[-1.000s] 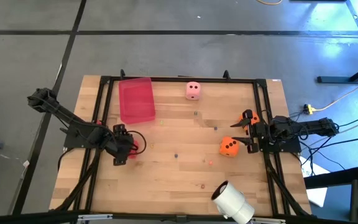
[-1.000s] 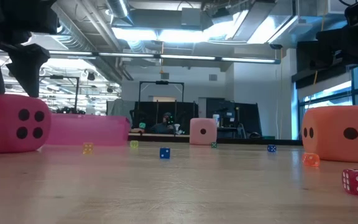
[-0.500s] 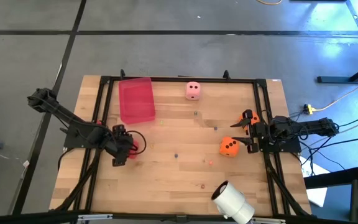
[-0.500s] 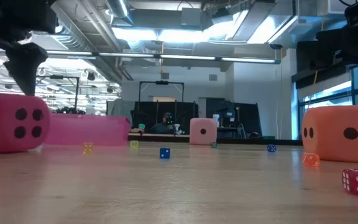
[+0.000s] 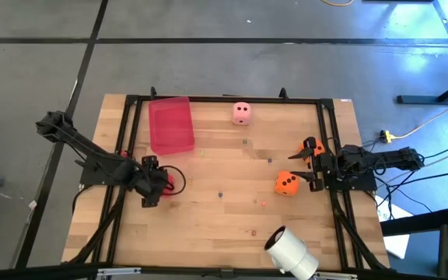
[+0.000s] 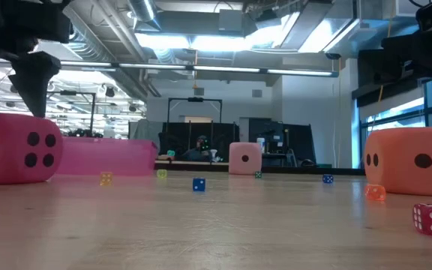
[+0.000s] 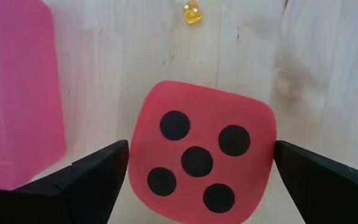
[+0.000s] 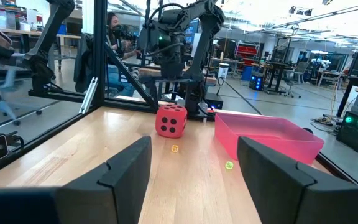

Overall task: Pick & Place Dice
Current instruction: Put the big red dice into the bin

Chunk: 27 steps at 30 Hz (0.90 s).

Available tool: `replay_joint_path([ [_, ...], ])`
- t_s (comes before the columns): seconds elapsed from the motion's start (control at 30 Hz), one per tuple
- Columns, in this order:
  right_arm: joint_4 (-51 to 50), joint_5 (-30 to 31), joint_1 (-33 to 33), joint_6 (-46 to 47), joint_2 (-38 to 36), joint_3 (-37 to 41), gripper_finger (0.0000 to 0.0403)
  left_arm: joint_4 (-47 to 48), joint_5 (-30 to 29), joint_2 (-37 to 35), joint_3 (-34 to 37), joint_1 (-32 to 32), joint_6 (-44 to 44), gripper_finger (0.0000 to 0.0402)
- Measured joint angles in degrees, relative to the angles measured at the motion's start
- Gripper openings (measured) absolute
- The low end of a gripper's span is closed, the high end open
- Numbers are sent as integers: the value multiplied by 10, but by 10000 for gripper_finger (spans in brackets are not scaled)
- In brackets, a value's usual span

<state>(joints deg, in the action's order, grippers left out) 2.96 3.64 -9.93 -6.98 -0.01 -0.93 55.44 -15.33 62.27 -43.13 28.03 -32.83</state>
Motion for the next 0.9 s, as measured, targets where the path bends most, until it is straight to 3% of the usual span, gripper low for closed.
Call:
replay_joint_path([
  [0.37, 0, 0, 0, 0, 0, 0, 238, 2, 0, 33, -1, 0, 22, 400],
  [0.9, 0, 0, 0, 0, 0, 0, 238, 9, 1, 11, 1, 0, -2, 400],
])
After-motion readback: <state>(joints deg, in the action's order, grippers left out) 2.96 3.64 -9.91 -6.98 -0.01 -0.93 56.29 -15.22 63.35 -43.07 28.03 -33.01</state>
